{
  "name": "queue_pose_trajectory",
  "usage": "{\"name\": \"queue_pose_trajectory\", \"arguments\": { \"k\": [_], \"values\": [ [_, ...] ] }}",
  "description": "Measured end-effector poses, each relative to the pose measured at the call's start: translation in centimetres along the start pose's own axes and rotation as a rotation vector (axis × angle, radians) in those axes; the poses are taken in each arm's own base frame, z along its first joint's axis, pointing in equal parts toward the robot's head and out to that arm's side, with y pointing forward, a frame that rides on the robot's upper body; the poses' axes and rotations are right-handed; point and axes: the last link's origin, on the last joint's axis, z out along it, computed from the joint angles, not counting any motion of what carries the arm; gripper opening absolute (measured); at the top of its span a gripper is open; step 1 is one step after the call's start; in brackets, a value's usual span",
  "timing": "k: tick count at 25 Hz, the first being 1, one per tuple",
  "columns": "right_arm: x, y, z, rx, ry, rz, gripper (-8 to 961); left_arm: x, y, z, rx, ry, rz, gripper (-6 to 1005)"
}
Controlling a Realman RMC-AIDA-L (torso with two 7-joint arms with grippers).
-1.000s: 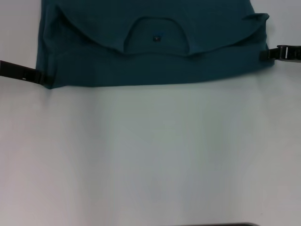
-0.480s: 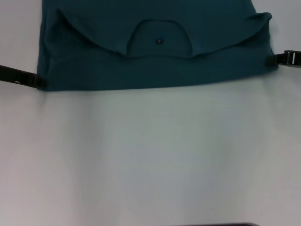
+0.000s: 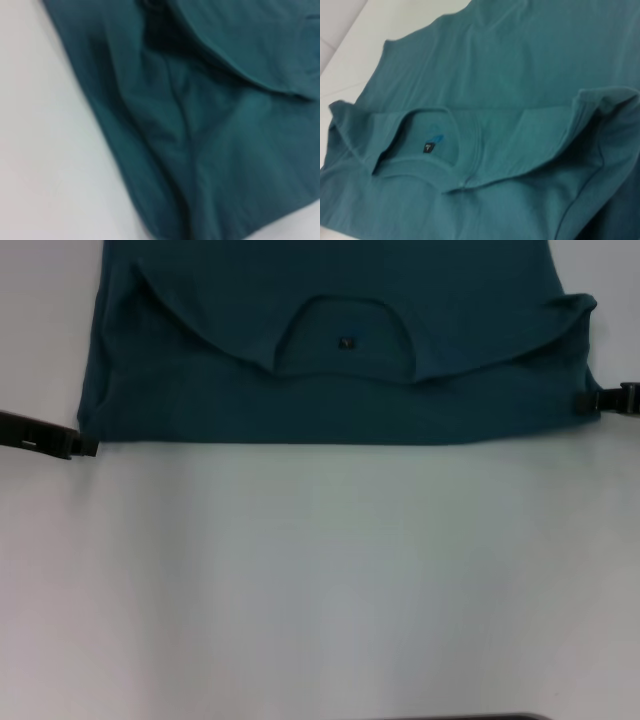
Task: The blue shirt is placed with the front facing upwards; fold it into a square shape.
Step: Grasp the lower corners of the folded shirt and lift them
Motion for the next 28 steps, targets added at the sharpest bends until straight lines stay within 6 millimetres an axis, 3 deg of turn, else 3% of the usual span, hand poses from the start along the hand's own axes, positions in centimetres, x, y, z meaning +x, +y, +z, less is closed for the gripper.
{"name": "queue_pose_trajectory", "arguments": {
  "k": [6,15,22,28],
  "values": [
    [1.0,-0.4,-0.4,-0.002,-0.002,0.015,36,-0.5,-0.3,-0.5,-0.007,0.023,-0.003,115],
    [0.9,-0.1,-0.2,-0.01,-0.005,0.014,37,1.4,-0.7,-0.5,0.039,0.07,-0.024,140],
    [0.5,0.0,0.0,-0.011,-0.008,0.007,36,1.3,-0.8,-0.7,0.033,0.042,-0.076,160],
    [0.2,0.0,-0.1,-0.007,-0.011,0.001,36,0.7,-1.0,-0.4,0.016,0.013,-0.154,343]
  ]
}}
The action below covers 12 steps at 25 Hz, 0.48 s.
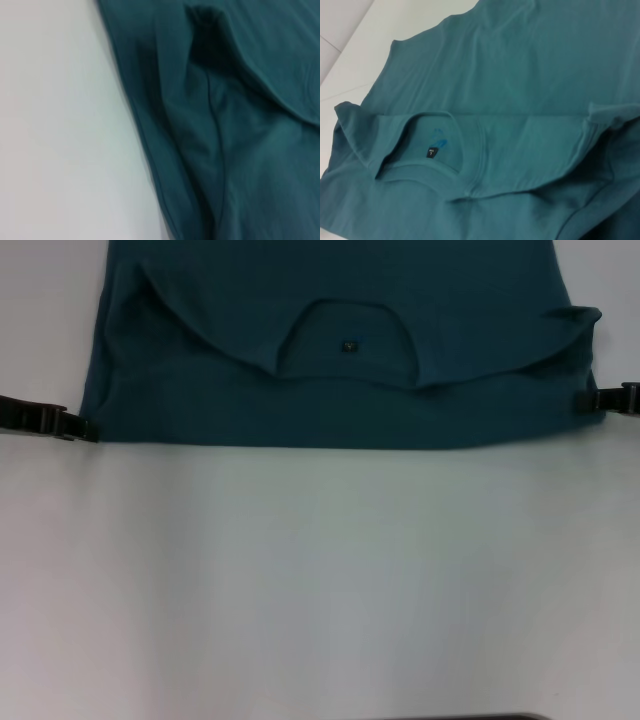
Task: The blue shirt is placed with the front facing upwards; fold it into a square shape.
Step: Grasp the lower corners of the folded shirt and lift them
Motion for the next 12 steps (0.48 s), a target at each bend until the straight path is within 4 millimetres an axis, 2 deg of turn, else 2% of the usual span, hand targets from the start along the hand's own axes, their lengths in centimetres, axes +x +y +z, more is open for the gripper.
{"name": "queue_pose_trajectory", "arguments": {
  "k": [12],
  "values": [
    [-0.3,-0.2,-0.2,0.01,-0.003,-0.01,37,0.1,0.7,1.3,-0.037,-0.034,-0.077,342]
  ]
}}
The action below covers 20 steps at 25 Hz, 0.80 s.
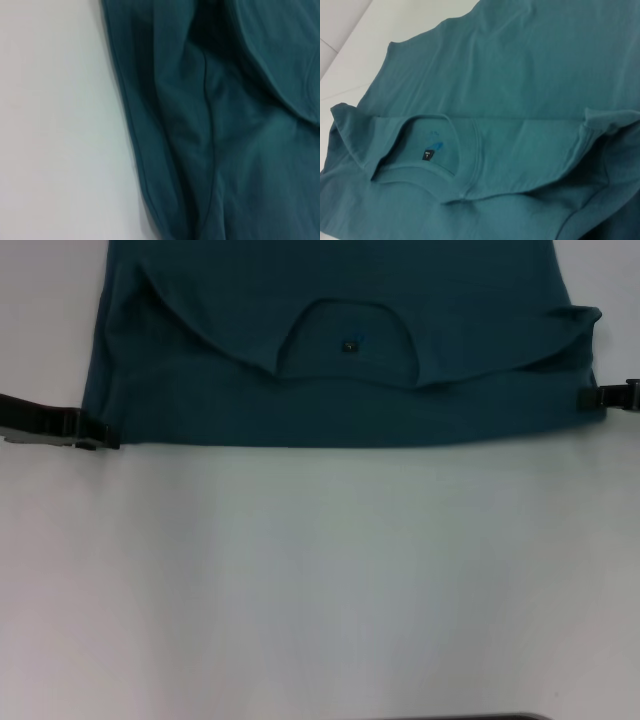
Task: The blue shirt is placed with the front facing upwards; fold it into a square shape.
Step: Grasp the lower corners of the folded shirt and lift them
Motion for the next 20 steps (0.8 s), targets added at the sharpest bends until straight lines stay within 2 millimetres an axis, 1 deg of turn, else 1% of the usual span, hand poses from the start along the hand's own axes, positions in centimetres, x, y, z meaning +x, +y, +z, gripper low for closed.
{"name": "queue_pose_trajectory", "arguments": {
  "k": [6,13,17,20],
  "values": [
    [0.0,0.0,0.0,0.0,0.0,-0.003,36,0.5,0.0,0.0,0.011,0.017,-0.013,342],
    [0.1,-0.1,-0.1,-0.001,0.001,-0.001,36,0.7,-0.5,-0.8,0.023,0.032,-0.021,344],
    [0.1,-0.1,-0.2,0.0,0.0,0.001,37,0.7,-0.8,-1.0,0.029,0.031,-0.033,358],
    [0.1,-0.1,-0.3,0.001,0.0,0.0,37,0.5,-1.0,-0.8,0.032,0.027,-0.048,462]
  ]
}}
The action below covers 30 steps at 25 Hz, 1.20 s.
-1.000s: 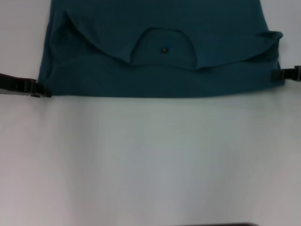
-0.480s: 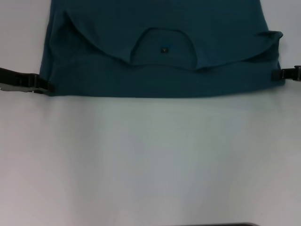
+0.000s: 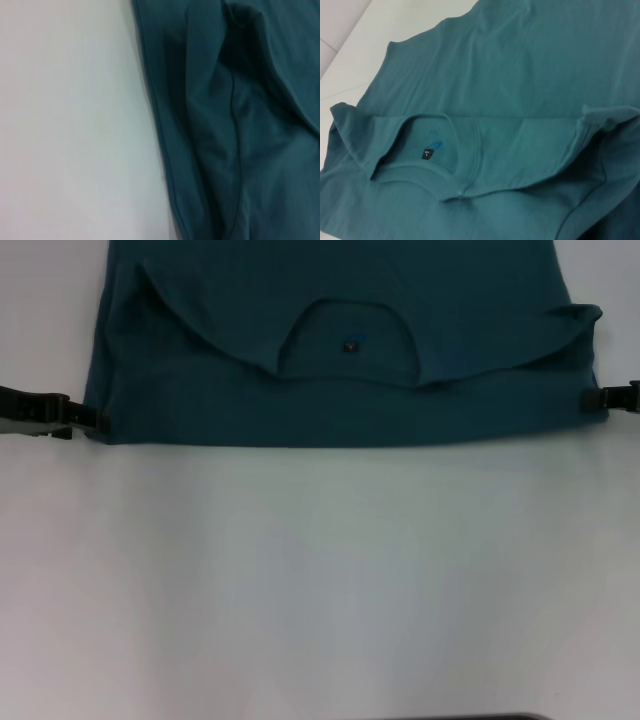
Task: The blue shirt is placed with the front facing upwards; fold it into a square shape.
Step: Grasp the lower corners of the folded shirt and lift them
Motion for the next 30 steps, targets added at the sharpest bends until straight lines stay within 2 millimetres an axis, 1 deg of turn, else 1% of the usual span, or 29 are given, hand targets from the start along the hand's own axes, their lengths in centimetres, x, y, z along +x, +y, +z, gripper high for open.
{"name": "queue_pose_trajectory", "arguments": {
  "k": [3,8,23,30],
  "values": [
    [-0.1,-0.1,-0.1,0.002,0.0,-0.001,37,-0.1,0.1,0.1,-0.003,-0.003,-0.008,567],
    [-0.2,-0.1,-0.2,0.005,-0.001,-0.003,36,0.0,0.4,0.3,-0.01,-0.006,-0.009,601],
    [-0.3,-0.1,-0.2,0.002,-0.001,-0.007,36,0.1,0.8,0.6,-0.012,-0.014,-0.018,594],
    [-0.3,0.0,-0.2,0.002,-0.001,-0.007,36,0.2,1.3,0.8,-0.025,-0.02,-0.014,591]
  ]
}}
